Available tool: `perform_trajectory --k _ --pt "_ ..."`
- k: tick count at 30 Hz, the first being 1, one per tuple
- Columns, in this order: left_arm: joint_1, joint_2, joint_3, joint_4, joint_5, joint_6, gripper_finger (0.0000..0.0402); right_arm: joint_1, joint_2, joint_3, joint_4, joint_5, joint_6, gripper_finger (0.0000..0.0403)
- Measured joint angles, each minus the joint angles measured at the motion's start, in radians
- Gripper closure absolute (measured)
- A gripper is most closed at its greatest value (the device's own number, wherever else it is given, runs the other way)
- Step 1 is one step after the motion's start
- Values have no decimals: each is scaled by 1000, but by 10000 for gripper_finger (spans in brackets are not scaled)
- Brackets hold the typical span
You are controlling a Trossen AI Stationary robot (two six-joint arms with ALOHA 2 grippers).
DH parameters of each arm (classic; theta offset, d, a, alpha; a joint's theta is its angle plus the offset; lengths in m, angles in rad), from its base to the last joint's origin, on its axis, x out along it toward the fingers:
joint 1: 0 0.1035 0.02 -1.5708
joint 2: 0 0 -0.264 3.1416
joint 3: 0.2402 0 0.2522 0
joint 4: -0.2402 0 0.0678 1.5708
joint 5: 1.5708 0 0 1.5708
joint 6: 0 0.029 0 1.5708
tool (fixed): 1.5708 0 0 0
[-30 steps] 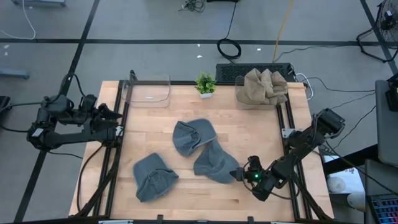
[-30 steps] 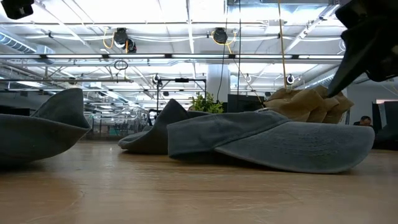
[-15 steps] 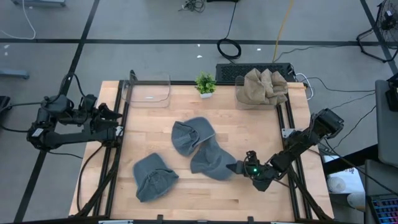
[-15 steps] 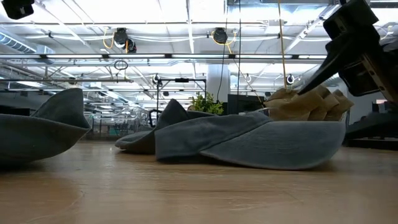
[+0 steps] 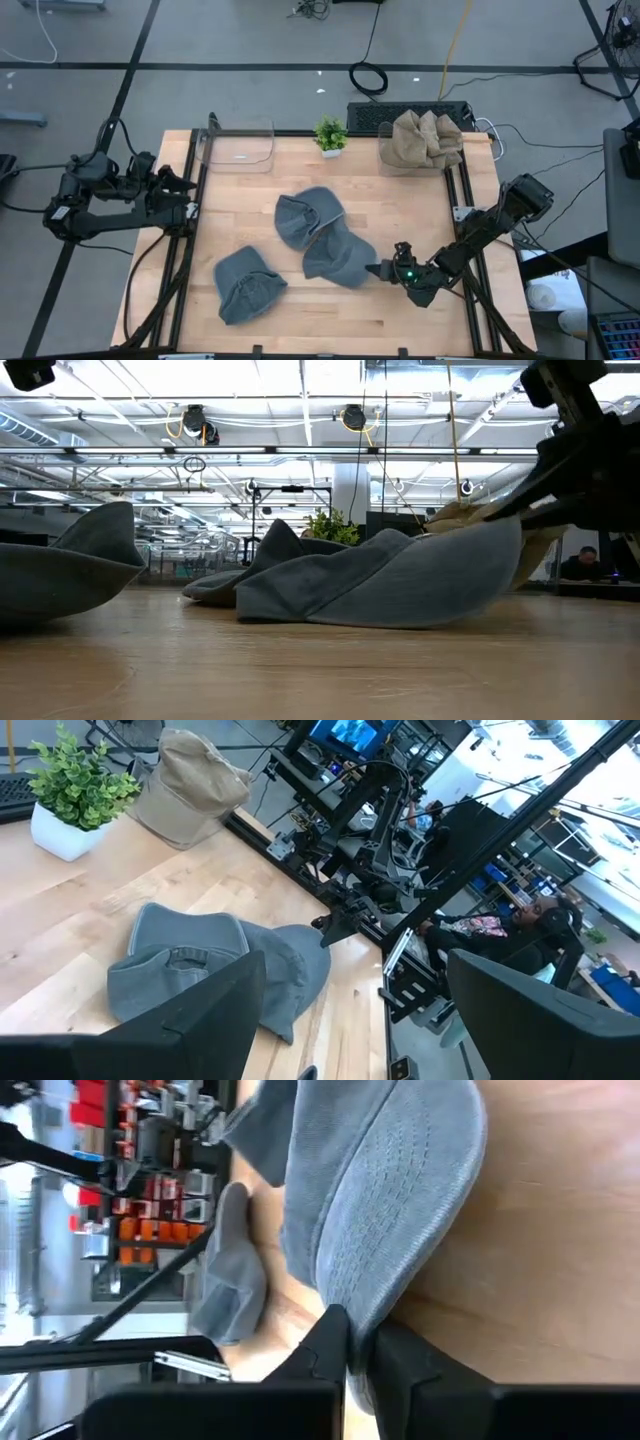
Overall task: Pick & Place hat
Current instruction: Put the bottom right blue cap into the left transparent bin
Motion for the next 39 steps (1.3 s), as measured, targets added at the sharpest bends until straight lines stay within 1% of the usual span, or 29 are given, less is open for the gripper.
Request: perform_trajectory --k 3,8,13,18,22,28,31,36,39 --pt "0 0 0 0 0 -14 80 -1 0 -1 46 8 -64 395" --pt "0 2 0 0 0 -22 80 6 -44 -2 116 -8 -162 400" --pt "0 3 0 0 -4 -25 80 48 -140 -1 147 -34 -253 401" --pt "0 3 0 0 -5 -53 80 63 -262 -1 145 -28 -374 402" --pt "0 3 0 0 -2 -55 80 59 -349 -1 133 27 -489 402" --pt "0 3 0 0 -2 -59 80 43 -439 0 133 56 -639 402" --pt "0 3 0 0 -2 -60 80 33 -463 0 133 85 -704 402" --pt "0 3 0 0 -1 -60 80 8 -472 0 132 197 -758 402" --pt "0 3 0 0 -2 -56 80 -23 -472 0 133 200 -782 402"
